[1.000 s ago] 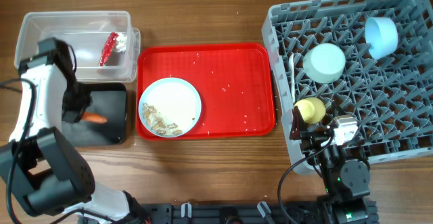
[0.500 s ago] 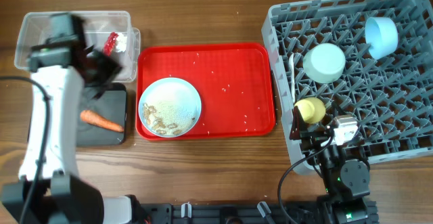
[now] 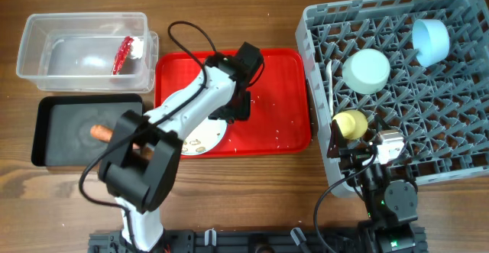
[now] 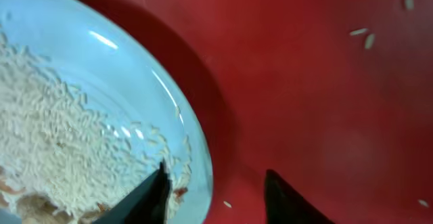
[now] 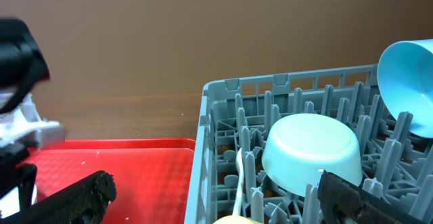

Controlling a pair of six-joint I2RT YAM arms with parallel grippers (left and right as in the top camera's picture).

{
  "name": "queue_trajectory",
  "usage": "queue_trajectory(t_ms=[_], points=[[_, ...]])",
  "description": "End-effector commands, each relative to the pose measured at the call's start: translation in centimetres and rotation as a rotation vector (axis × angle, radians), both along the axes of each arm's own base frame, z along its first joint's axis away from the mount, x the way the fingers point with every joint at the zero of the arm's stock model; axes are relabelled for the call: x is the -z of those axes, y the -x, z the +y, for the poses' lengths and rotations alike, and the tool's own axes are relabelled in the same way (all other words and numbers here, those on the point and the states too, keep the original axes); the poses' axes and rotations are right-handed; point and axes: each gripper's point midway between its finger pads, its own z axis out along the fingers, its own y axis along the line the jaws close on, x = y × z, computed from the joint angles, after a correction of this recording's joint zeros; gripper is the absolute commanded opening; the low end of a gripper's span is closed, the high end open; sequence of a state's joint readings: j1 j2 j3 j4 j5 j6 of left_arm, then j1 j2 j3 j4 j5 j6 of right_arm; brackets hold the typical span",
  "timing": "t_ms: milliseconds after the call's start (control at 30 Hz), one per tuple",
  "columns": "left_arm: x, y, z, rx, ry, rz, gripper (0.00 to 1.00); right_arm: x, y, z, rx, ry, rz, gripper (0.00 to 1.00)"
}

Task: Sort waste into correct bins and load items into the dishwasher rack
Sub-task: 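Grasp the rim of the rice plate with the left gripper, then tip the plate over the black tray to dump the rice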

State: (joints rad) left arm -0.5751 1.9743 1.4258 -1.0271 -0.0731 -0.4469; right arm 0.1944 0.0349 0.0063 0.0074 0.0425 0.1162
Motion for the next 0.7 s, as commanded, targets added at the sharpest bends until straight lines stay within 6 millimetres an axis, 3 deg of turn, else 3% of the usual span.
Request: queue_trajectory(t_ms=[0,100,233,333,667], points=[[3.2,0.5,0.6,0.022,-0.068,0.064,0.31,-0.1,0.0,-0.2,0.008,-0.018,-0.002,1.00],[3.7,0.2,0.5,0.022,-0.063,0.057,0.04,-0.1,0.0,-0.2,0.008,-0.018,-0.002,1.00],[3.5,0.0,0.8,0.021,-0.081,0.044,0.04,-0.1,0.0,-0.2,0.008,-0.018,-0.002,1.00],[2.2,-0.5,2.4,-0.021,-0.172,-0.001,0.04,-0.1,0.0,-0.2,0.008,-0.018,-0.002,1.00],[-9.1,0.1,4.7,-0.073,-0.179,-0.109,0.04,-0.1,0.0,-0.2,0.008,-0.018,-0.002,1.00]])
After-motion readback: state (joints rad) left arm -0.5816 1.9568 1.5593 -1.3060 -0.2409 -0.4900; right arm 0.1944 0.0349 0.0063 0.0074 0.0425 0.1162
